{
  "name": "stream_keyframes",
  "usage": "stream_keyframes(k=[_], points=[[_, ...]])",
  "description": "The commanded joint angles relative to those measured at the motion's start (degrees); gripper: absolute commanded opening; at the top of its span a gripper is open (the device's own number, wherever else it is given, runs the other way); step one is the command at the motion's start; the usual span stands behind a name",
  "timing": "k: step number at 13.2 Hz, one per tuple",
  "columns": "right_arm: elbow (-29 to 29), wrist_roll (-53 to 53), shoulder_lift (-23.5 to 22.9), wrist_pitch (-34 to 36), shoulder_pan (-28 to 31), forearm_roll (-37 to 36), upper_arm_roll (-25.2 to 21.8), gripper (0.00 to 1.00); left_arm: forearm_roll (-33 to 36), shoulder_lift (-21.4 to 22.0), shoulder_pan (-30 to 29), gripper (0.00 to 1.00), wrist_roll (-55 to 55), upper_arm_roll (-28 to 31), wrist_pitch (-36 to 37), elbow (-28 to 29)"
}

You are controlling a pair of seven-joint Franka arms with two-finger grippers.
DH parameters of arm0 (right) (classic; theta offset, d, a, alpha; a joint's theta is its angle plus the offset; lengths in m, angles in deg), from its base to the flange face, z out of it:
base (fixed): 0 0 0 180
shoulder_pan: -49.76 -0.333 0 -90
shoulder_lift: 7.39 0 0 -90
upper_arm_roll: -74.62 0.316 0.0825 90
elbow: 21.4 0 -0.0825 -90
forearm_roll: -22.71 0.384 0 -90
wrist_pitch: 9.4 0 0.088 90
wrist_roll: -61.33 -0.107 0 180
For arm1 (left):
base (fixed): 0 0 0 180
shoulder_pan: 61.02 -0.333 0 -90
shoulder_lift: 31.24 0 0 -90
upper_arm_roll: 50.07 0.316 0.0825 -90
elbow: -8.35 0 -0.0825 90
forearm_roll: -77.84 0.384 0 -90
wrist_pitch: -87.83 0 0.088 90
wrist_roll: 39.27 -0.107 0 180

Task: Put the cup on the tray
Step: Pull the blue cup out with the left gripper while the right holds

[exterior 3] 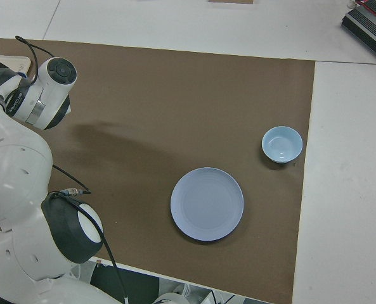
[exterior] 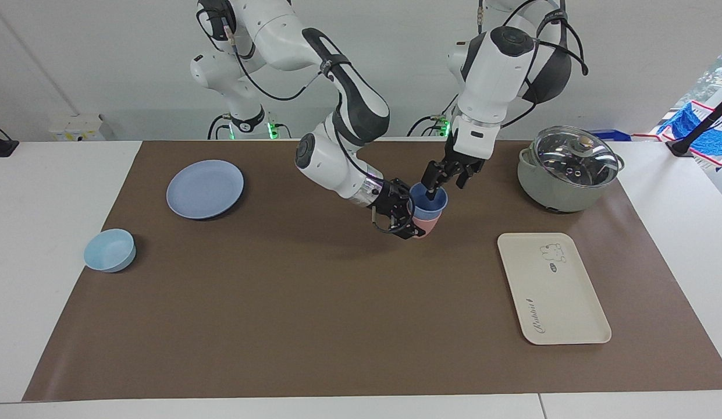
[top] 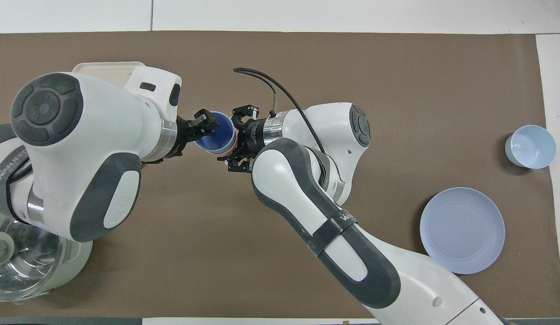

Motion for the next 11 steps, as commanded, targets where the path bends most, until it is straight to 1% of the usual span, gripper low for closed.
stream_keyframes(k=[1, 2, 7, 8, 11], points=[[-1.8, 0.0, 1.6, -0.6, 0.3, 1.4, 0.2, 0.0, -0.7, 0.2, 0.7, 0.09, 3.1, 0.6, -1.6, 1.1], [-1.8, 0.0, 1.6, -0.6, 0.3, 1.4, 0.2, 0.0, -0.7, 0.2, 0.7, 0.0, 3.4, 0.6, -1.9, 1.1], [-1.8, 0.0, 1.6, -0.6, 0.3, 1.4, 0.2, 0.0, -1.0, 0.1, 0.7, 0.0, 3.5, 0.6, -1.0, 0.4], [-1.8, 0.0, 1.6, -0.6, 0.3, 1.4, 0.2, 0.0, -1.1, 0.2, 0.6, 0.0, 3.6, 0.6, -0.2, -0.7], [-1.8, 0.0, 1.6, -0.5, 0.4, 1.4, 0.2, 0.0, -2.6, 0.5, -0.3, 0.0, 3.4, 1.2, 8.1, -8.2]])
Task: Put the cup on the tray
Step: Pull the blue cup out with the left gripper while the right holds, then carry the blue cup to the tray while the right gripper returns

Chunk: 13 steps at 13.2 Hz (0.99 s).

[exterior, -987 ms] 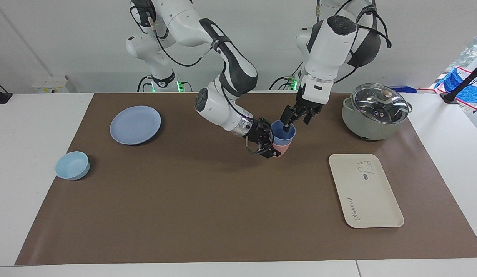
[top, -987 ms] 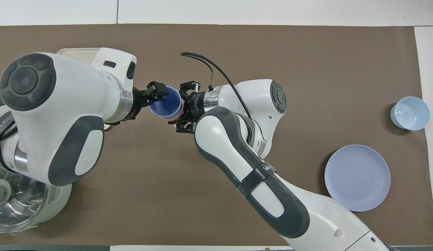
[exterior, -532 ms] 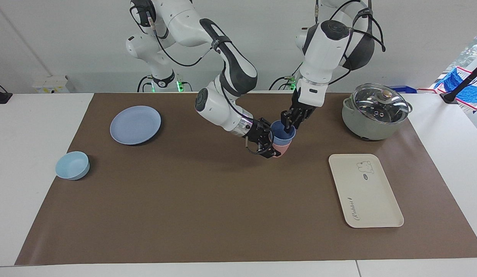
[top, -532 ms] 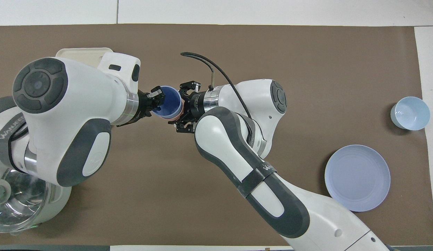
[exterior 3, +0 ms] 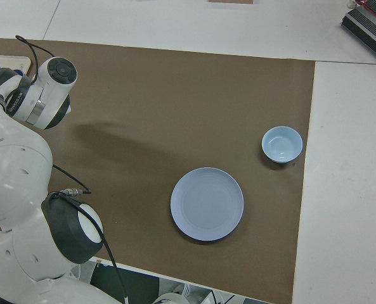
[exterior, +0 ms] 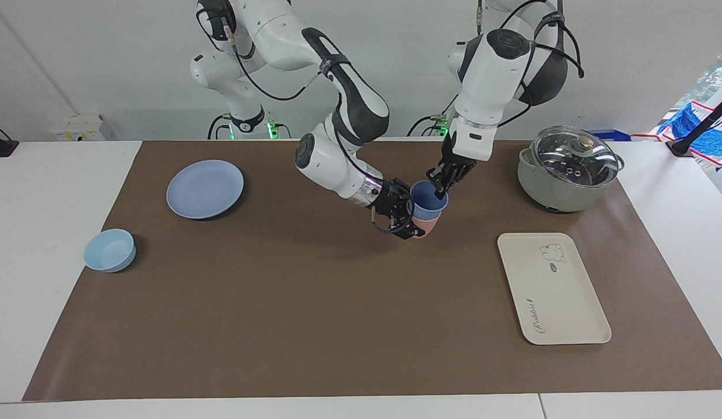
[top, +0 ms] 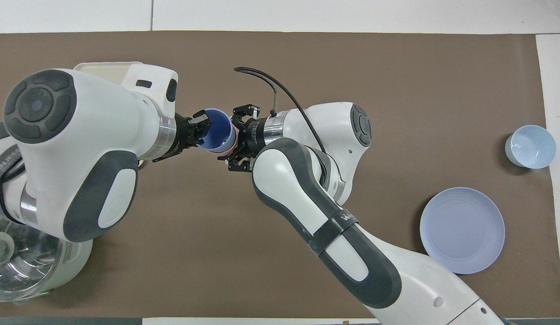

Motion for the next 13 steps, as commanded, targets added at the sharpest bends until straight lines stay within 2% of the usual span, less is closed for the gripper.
stream_keyframes(k=[1, 4, 6, 7, 10, 12, 13], points=[[-1.8, 0.1, 1.4, -0.3, 0.5, 1.3, 0.3, 0.0, -1.2, 1.0, -1.3, 0.0, 0.5, 1.1, 7.7, -6.9], [-1.7, 1.2, 1.5, 2.2, 2.9, 1.3, 0.3, 0.0, -1.2, 1.6, -6.9, 0.0, -0.7, 1.3, 9.5, -8.8], [-1.5, 5.6, 2.0, 8.7, 7.8, 1.3, 0.3, 0.0, -1.2, 2.5, -11.9, 0.0, -5.9, 1.4, 8.9, -7.4], [-1.6, 7.7, 2.4, 12.9, 10.9, 1.0, 0.2, 0.0, -1.3, 3.4, -15.3, 0.0, -10.4, 1.6, 8.6, -4.9], [-1.6, 15.5, 3.0, 24.5, 19.6, -1.0, 0.0, 0.0, -1.4, 3.0, -24.0, 0.0, -17.8, 1.6, -1.3, 2.5], [-1.6, 20.6, 3.2, 30.6, 25.5, -7.3, 0.0, 0.0, -1.4, 0.6, -27.6, 0.0, -21.7, 1.6, -9.8, 7.2], [-1.8, 24.2, 3.5, 33.2, 28.3, -9.2, 0.0, 0.0, -1.4, -2.1, -28.9, 0.0, -24.7, 1.6, -13.0, 8.4]])
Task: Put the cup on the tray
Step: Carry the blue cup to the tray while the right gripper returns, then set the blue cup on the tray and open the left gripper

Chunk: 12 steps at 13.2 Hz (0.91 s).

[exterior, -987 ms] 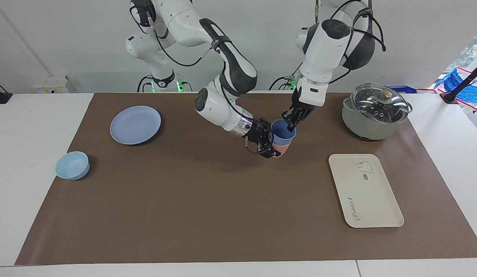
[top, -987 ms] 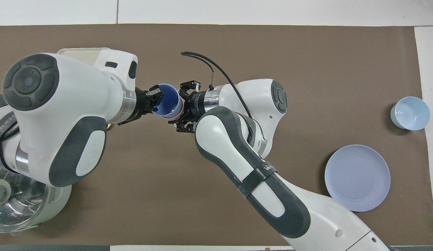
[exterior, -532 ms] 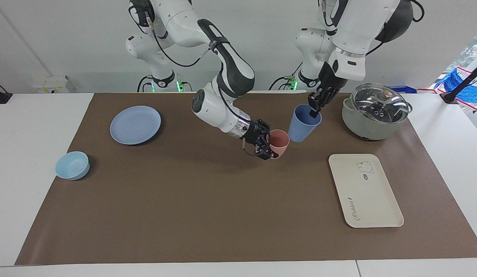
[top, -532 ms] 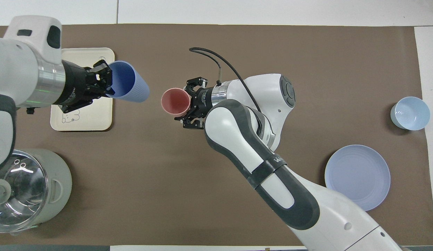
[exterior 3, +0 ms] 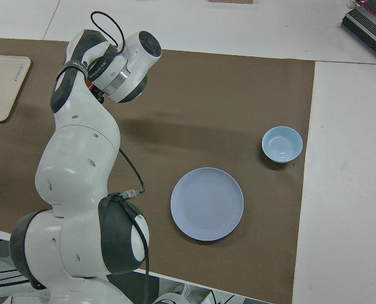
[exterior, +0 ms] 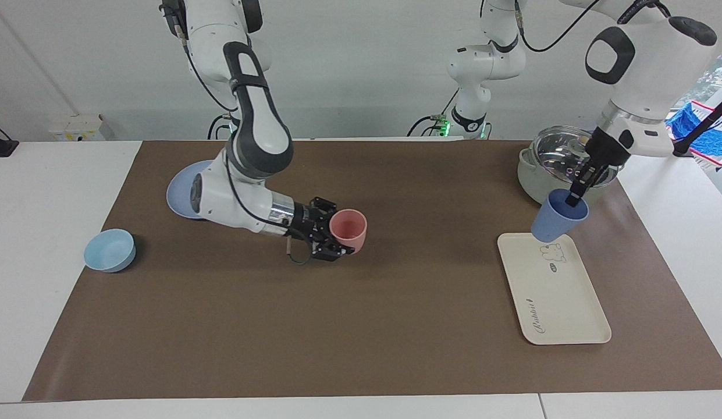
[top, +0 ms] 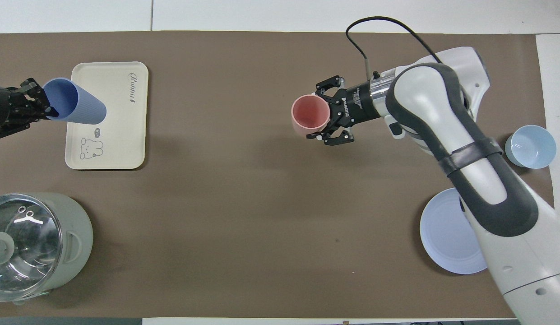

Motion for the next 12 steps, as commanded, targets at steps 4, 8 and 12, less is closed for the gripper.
stream_keyframes(k=[4, 8, 12], points=[[-1.8, 15.3, 1.8, 10.6, 15.0, -10.4, 0.8, 0.0, -1.0, -8.1, -2.7, 0.0, -7.0, -0.3, -14.4, 5.4], [-0.1, 24.3, 1.1, 15.1, 23.5, -17.5, 0.7, 0.0, -1.2, -10.5, -2.5, 0.0, -7.4, -0.3, -19.3, 7.3], [6.2, 29.7, -5.3, 19.8, 28.6, -21.9, 0.8, 0.0, -1.2, -9.9, -2.6, 0.0, -8.9, -0.3, -20.4, 10.1]])
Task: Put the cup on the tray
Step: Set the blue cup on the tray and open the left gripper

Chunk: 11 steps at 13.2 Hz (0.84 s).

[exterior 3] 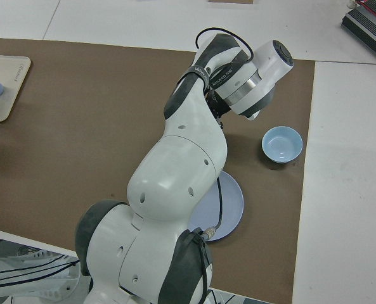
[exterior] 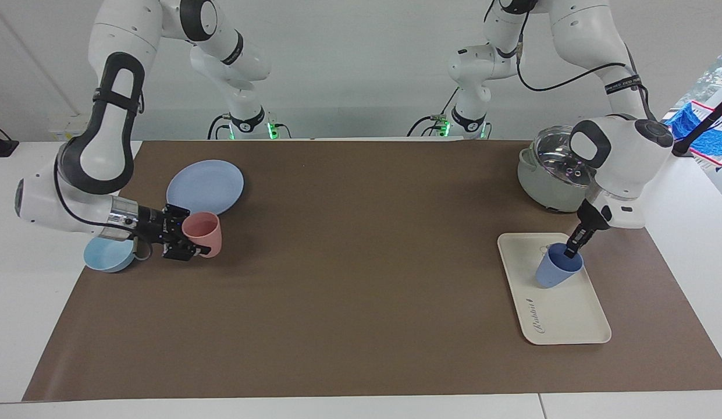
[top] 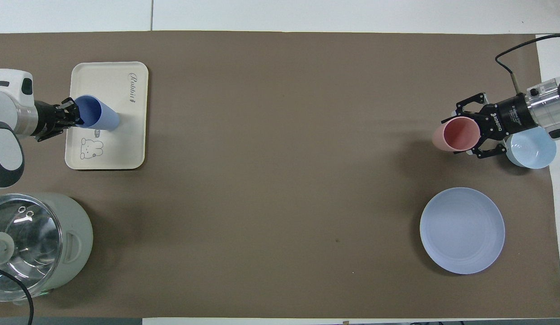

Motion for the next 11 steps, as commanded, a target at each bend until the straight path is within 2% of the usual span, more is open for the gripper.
stream_keyframes(k=[1, 2, 3, 5, 6, 7, 9, 11], points=[[5.6, 1.6, -5.1, 3.4, 2.7, -1.4, 1.0, 0.0, -1.2, 1.0, -0.6, 0.0, -2.0, -0.3, -3.3, 3.2], [6.1, 1.6, -6.6, 4.8, 3.2, -1.2, 1.3, 0.0, -1.2, 0.9, -0.6, 0.47, -2.1, -0.3, -3.9, 3.2], [8.6, 1.7, -8.7, 6.3, 3.3, -1.1, 1.3, 0.0, -1.2, 0.8, -0.6, 0.99, -2.1, -0.3, -4.4, 3.1], [14.7, 2.4, -13.6, 10.4, 3.4, -1.5, 1.3, 0.0, -1.0, 0.4, -0.5, 1.0, -2.1, -0.3, -3.4, 0.3], [17.8, 2.4, -16.1, 12.2, 3.4, -1.8, 1.3, 0.0, -0.7, 0.5, -0.1, 1.0, -2.1, -0.3, -1.3, -1.8], [19.6, 2.4, -17.4, 13.0, 3.4, -1.8, 1.3, 0.0, -0.4, 0.6, 0.1, 1.0, -3.0, -0.3, 3.9, -5.9], [19.9, 2.4, -18.5, 13.3, 3.4, -1.7, 1.3, 0.0, -0.4, 0.8, 0.3, 1.0, -10.9, -0.4, 14.4, -12.0], [20.0, 2.5, -19.6, 13.3, 3.9, -1.8, 1.3, 0.0, -0.3, 3.1, 0.3, 1.0, -22.0, -0.4, 20.8, -13.7]])
